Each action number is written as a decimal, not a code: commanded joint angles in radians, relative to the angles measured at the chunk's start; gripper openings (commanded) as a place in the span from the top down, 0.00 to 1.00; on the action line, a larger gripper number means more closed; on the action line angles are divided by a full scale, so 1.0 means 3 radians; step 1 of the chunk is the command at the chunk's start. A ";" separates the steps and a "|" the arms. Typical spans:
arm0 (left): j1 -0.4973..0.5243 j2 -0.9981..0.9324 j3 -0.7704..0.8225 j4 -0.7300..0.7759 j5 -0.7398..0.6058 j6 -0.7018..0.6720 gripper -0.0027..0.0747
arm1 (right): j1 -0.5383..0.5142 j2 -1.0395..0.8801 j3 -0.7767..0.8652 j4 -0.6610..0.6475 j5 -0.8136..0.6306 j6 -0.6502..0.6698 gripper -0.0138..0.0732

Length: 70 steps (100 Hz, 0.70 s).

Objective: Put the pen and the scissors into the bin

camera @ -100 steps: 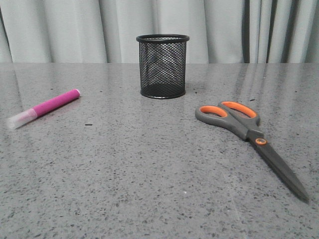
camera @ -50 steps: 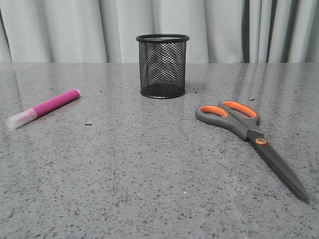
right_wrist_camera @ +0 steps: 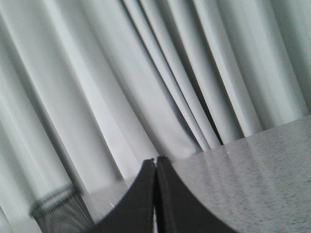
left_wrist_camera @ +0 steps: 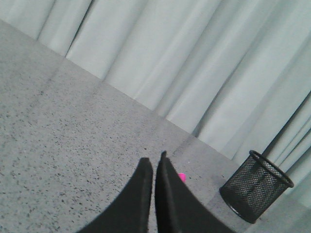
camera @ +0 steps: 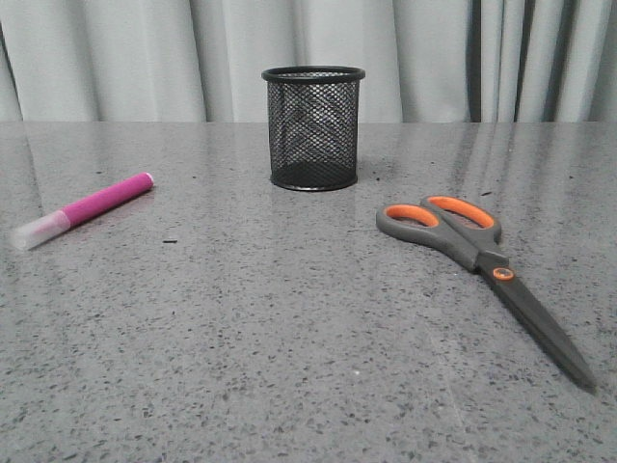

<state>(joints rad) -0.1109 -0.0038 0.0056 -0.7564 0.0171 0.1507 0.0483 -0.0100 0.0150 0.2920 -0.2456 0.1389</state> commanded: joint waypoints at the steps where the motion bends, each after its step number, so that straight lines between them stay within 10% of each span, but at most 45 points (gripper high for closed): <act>1: 0.0009 -0.0106 0.0073 -0.0251 -0.0136 -0.0022 0.99 | -0.0016 -0.0077 -0.0016 0.0357 -0.0273 0.0128 0.92; 10: -0.0005 -0.0106 0.0022 -0.0195 -0.0168 -0.0010 0.90 | -0.0016 -0.0077 -0.0088 0.0368 -0.0001 0.0128 0.91; 30: -0.0027 -0.0015 -0.0346 0.0037 -0.0160 0.0022 0.36 | -0.0016 -0.0077 -0.0467 0.0291 0.0876 0.0122 0.90; 70: -0.0334 0.1650 -0.2135 0.1714 0.1418 0.0108 0.54 | -0.0016 0.0817 -0.1378 0.0282 0.2317 -0.0463 0.43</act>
<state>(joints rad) -0.1919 0.3481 -0.4936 -0.3111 0.3724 0.1739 0.0483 0.1573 -0.3303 0.3803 0.4832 0.0260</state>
